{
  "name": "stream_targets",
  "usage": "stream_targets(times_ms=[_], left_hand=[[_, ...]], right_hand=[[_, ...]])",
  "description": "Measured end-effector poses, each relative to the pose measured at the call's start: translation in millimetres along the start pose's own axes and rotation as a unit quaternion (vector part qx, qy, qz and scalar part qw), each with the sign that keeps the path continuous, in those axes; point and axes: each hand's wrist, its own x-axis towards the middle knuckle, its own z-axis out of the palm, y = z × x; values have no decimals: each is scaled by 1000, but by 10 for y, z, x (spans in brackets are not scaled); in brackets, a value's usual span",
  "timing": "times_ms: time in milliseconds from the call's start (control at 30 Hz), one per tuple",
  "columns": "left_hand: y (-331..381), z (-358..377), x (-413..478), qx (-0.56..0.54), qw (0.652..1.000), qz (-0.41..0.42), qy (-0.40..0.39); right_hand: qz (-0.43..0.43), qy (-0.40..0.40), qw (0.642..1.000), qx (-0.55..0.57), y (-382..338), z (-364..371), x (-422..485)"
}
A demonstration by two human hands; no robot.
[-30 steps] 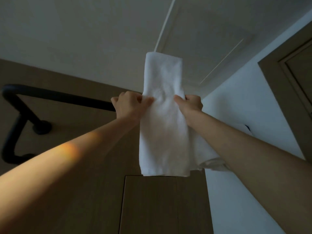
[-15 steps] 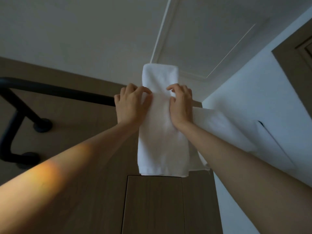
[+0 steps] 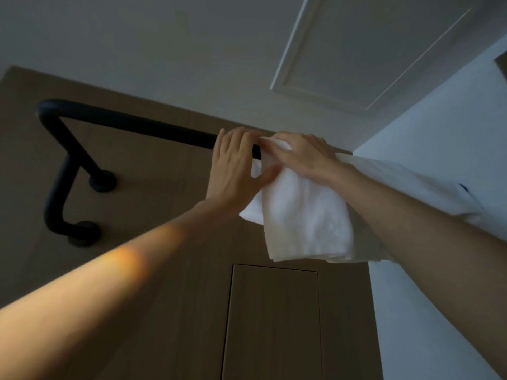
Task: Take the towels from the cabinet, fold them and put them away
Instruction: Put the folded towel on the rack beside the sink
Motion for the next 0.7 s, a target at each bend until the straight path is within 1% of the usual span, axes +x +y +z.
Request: stream_targets(times_ms=[33, 100, 167, 200, 233, 300, 333, 367, 400, 500, 567, 700], left_hand=[[23, -13, -84, -37, 999, -10, 30], [75, -39, -277, -80, 992, -74, 62], [64, -13, -440, -106, 979, -165, 53], [39, 14, -493, -142, 965, -218, 23], [-5, 38, -511, -194, 943, -268, -22], [-83, 50, -476, -313, 887, -320, -116], [-121, 62, -439, -361, 860, -323, -162], [-146, 75, -408, -388, 843, -314, -199], [-167, 100, -384, -393, 837, -307, -224], [-190, 164, -363, -370, 834, -322, -253], [-190, 164, -390, -358, 844, -319, -242], [-129, 88, -488, -379, 847, -296, -225]], right_hand=[[7, 4, 1000, 1, -22, 13, 12], [16, 34, 999, -13, -41, 58, 23], [17, 67, 997, -33, -42, 107, 23], [15, 78, 996, -38, -41, 123, 16], [13, 86, 995, -41, -42, 132, 14], [13, 87, 995, -41, -54, 120, 15], [16, 81, 996, -41, -58, 108, 21], [19, 73, 996, -40, -61, 97, 25], [22, 65, 997, -38, -61, 90, 26], [32, 58, 997, -29, -74, 74, -4], [34, 61, 997, -30, -84, 82, -43], [1, 53, 998, -31, -106, 103, -167]])
